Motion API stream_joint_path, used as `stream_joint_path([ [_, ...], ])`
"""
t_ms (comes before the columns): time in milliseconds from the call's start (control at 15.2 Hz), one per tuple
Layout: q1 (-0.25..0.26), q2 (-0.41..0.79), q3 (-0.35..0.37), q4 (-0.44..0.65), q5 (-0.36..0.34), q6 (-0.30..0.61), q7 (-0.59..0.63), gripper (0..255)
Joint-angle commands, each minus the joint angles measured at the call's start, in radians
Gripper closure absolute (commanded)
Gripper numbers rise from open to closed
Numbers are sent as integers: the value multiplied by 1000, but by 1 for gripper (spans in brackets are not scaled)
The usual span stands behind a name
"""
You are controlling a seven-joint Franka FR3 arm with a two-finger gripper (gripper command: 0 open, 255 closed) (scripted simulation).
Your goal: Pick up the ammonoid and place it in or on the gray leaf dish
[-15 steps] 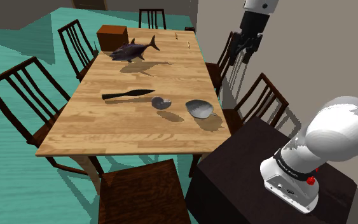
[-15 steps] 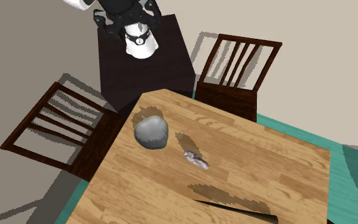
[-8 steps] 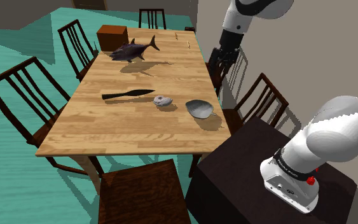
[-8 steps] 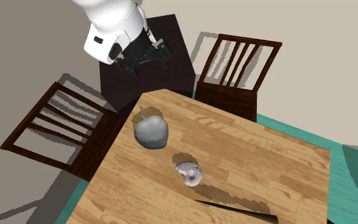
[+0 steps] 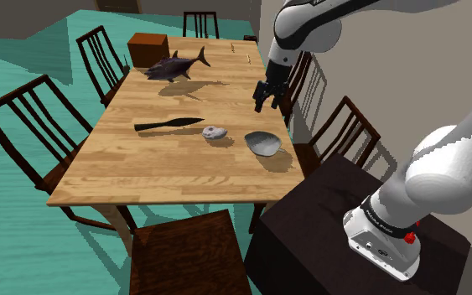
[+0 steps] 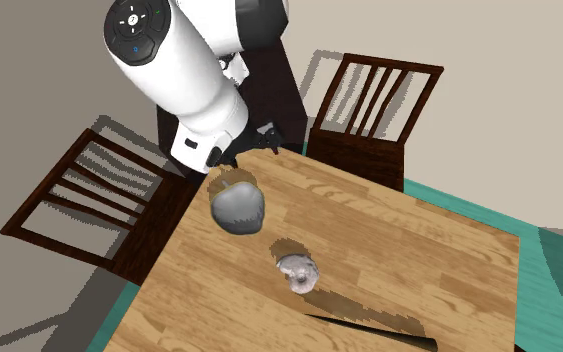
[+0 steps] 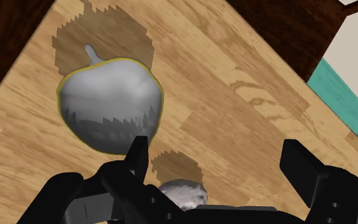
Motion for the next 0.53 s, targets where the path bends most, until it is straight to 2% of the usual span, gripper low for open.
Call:
stream_joint_path([
  [0, 8, 77, 2, 33, 27, 47, -29, 0],
  [462, 18, 349, 24, 188, 121, 163, -129, 0],
])
